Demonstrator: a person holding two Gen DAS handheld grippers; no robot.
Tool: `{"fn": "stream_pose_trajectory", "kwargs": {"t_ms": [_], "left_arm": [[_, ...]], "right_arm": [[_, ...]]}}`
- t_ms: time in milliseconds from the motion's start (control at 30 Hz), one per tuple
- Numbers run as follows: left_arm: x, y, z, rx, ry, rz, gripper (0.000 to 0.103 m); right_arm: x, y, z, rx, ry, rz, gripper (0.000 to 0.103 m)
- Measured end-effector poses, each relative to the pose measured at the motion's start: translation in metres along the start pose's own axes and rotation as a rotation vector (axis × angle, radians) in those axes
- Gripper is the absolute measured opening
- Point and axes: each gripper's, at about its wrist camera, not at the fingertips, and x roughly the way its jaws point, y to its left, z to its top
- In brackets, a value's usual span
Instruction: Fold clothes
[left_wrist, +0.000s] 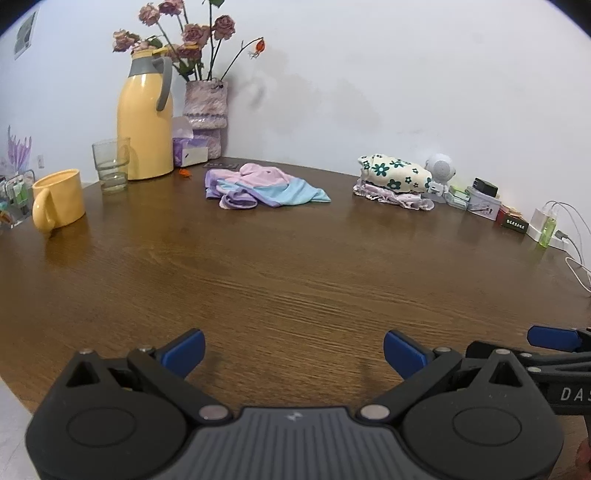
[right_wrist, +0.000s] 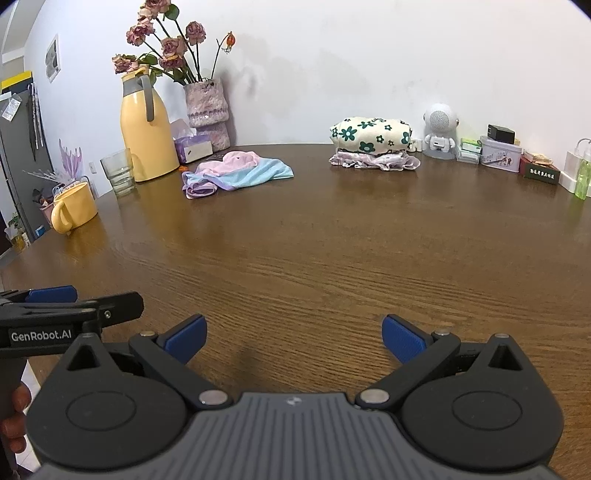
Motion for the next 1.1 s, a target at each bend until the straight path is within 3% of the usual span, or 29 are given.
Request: {"fn": "stream_pose_trajectory", "kwargs": {"t_ms": [367, 1100], "left_arm": [[0.007, -0.001, 0.003, -0.038, 0.038, 0.009, 0.103], [0.011, -0.001, 0.0, -0.025, 0.022, -0.005, 0.103]], "right_arm": [[0.0, -0.003, -0.002, 0.035, 0.004, 0.005, 0.103], [-0.002, -0.009, -0.005, 0.036, -0.043, 0.003, 0.103]]}}
